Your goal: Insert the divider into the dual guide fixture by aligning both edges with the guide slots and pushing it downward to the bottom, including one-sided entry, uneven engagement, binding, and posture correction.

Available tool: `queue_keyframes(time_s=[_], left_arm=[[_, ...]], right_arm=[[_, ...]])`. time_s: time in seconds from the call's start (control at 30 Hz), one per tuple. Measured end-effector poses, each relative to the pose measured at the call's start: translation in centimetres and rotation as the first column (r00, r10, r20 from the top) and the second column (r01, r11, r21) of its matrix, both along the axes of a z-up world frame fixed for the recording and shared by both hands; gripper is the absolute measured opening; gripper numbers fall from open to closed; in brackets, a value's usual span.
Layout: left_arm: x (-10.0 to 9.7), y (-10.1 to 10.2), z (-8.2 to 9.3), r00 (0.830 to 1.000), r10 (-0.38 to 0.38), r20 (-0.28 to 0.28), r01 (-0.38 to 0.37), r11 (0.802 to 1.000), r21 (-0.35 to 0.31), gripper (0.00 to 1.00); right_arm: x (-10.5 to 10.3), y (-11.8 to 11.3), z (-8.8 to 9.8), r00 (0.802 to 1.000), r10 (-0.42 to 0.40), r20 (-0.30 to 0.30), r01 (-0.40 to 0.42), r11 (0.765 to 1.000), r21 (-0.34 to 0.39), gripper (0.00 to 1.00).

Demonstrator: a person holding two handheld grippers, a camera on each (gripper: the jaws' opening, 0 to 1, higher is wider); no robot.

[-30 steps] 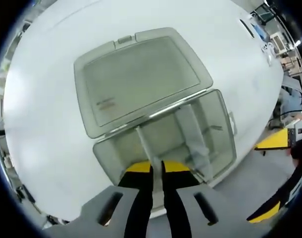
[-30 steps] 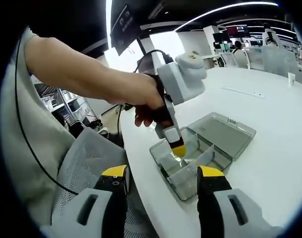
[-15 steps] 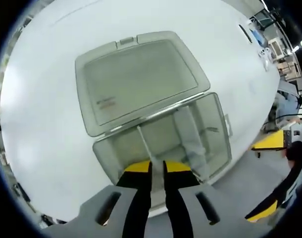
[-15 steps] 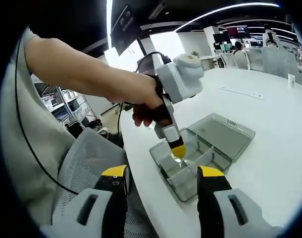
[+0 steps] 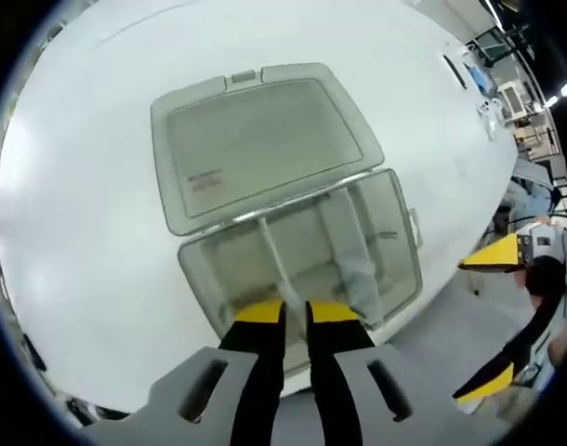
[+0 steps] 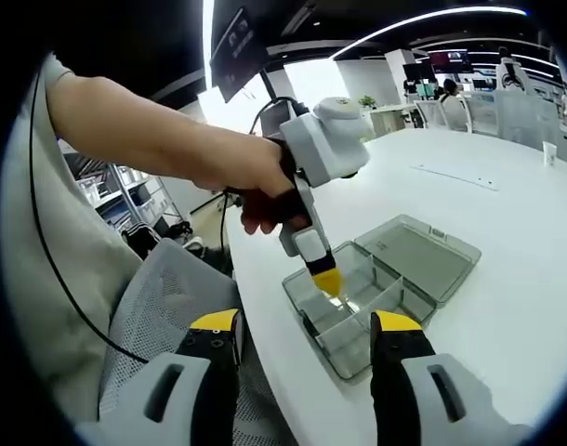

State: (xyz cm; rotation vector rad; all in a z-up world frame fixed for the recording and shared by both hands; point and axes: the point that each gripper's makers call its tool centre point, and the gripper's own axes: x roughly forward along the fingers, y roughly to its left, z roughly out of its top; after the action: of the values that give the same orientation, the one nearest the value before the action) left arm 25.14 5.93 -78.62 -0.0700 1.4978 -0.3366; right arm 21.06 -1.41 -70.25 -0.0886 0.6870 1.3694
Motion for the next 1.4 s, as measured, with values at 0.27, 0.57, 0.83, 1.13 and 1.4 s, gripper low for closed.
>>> queue_keyframes(time_s=[0.27, 0.57, 0.83, 1.13, 1.4], left_arm=[[-0.2, -0.19, -0.02, 0.999, 0.035, -0.003, -0.035, 0.999, 0.0, 0.03], [-0.35, -0.27, 0.03, 0.999, 0.049, -0.011, -0.049, 0.999, 0.0, 0.01], [-0.51, -0.35, -0.29, 0.999, 0.052, 0.003, -0.052, 0.999, 0.006, 0.01], [-0.31, -0.27, -0.14, 0.998, 0.054, 0.023, -0.053, 0.998, -0.03, 0.05], [-0.32, -0.4, 0.19, 0.996, -0.005, 0.093, 0.011, 0.997, -0.072, 0.15]], right_arm=[[-0.21, -0.06, -0.05, 1.0, 0.0, -0.003, 0.0, 1.0, -0.001, 0.53], [-0.16, -0.09, -0.18, 1.0, 0.001, -0.007, -0.001, 1.0, -0.004, 0.53], [-0.2, -0.16, -0.21, 1.0, 0.0, -0.008, 0.0, 1.0, -0.007, 0.53], [-0.36, -0.41, -0.16, 1.0, 0.008, -0.004, -0.008, 1.0, -0.022, 0.53], [-0.31, -0.76, -0.3, 1.0, 0.012, -0.002, -0.012, 0.999, -0.039, 0.53]])
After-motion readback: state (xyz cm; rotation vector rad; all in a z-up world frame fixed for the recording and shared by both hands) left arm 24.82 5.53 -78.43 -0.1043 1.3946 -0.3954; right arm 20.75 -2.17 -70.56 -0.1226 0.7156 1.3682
